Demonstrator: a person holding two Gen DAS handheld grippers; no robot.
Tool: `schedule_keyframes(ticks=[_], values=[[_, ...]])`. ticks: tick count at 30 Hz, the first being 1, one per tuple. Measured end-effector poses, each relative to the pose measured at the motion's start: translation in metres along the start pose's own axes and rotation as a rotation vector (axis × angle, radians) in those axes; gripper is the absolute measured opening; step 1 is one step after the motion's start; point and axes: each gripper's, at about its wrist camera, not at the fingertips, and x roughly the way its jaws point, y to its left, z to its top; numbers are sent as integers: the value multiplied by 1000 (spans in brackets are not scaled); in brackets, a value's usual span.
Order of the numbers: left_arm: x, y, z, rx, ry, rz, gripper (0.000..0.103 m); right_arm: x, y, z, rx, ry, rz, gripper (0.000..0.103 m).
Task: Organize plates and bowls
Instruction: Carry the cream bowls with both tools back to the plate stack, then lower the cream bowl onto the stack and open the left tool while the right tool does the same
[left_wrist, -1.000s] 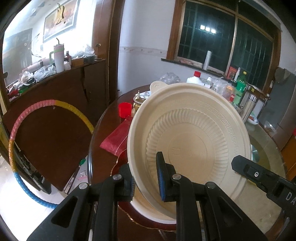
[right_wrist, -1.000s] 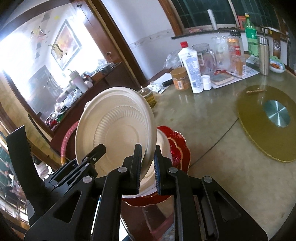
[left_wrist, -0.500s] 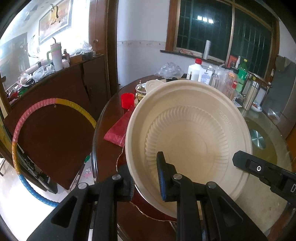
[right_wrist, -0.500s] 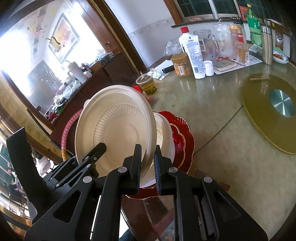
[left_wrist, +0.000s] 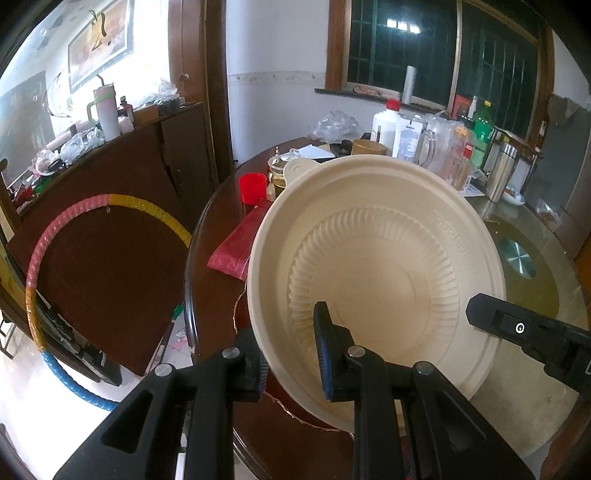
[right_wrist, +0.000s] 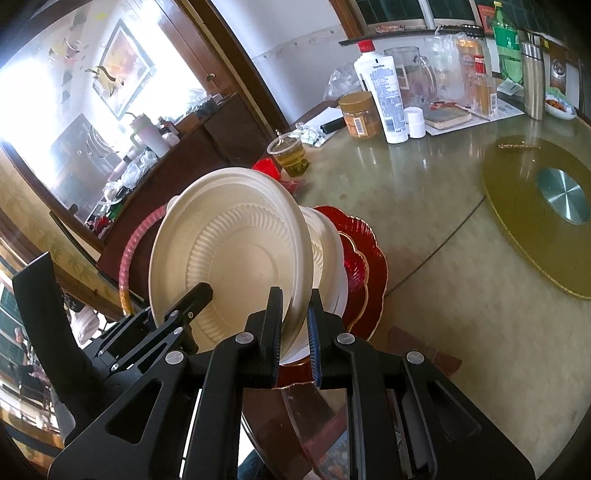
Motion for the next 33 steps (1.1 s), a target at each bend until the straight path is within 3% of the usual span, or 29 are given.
schedule_keyframes(ticks=[21, 33], values=[[5, 1, -5, 3, 21, -13, 22, 5, -4, -1, -4, 17, -19, 12], [16, 9, 7, 12, 132, -106, 25, 5, 4, 18, -25, 105, -16, 14]])
